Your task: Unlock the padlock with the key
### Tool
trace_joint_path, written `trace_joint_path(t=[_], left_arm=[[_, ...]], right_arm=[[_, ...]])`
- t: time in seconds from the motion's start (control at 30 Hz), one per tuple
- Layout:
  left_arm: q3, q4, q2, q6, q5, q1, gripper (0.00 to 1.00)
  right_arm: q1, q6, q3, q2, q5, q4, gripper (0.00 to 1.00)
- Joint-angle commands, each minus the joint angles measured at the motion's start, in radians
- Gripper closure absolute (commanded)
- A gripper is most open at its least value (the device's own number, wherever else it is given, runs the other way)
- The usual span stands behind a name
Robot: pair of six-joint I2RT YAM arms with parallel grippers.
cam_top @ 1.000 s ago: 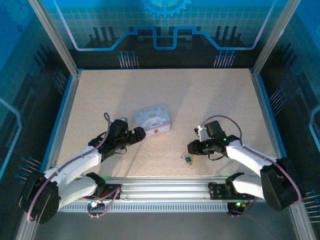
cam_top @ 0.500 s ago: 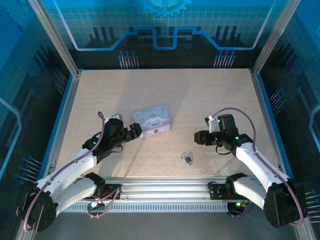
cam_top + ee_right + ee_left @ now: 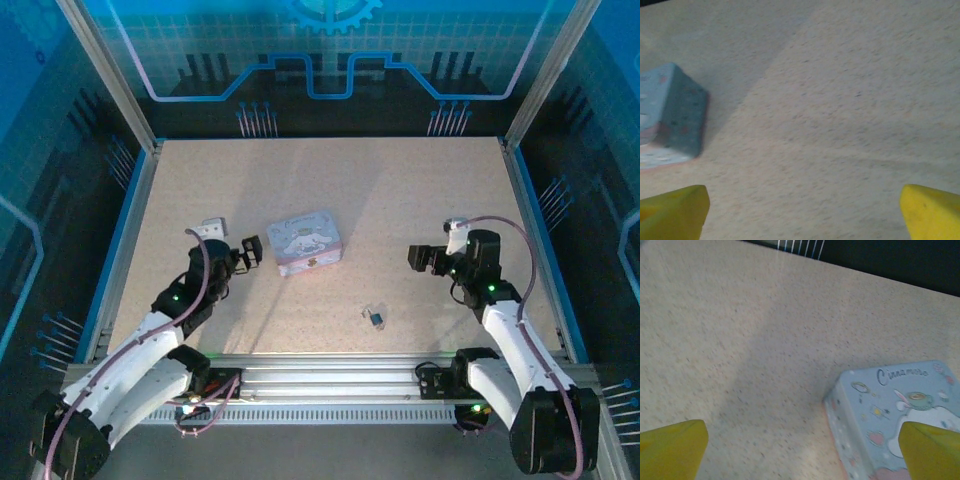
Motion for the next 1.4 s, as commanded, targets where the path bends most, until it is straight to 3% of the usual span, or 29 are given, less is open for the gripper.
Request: trace_joint_path(t=[0.0, 0.13, 0.37, 0.87, 1.07, 1.37], left_arm=[[-0.057, 0.194, 0.018, 0.244, -0.079, 0.015, 0.01], [-0.12, 0.35, 0.074, 0.353, -0.087, 0.037, 0.01], [-0.166, 0.478, 0.192, 0.368, -0.028, 0.117, 0.01], [-0.228, 0.801, 0.388, 0.426, 0.159, 0.208, 0.01], [-0.207, 0.895, 0.475, 0.46, 0.204, 0.237, 0.01], [-0.188, 1.147, 0.692, 0.456, 0.271, 0.301, 0.01]], right_arm=[[-0.032, -0.103, -0.077, -0.003, 0.106, 0.248, 0.0], [-0.043, -0.135, -0.136, 0.051, 0.164, 0.439, 0.0], [-0.048, -0.118, -0.163, 0.257, 0.187, 0.714, 0.0], [-0.004, -0.166, -0.15, 0.595, 0.154, 1.074, 0.0], [0.026, -0.178, -0.02, 0.612, 0.212, 0.845, 0.01], [0.046, -0.193, -0.015, 0.616, 0.241, 0.839, 0.0]])
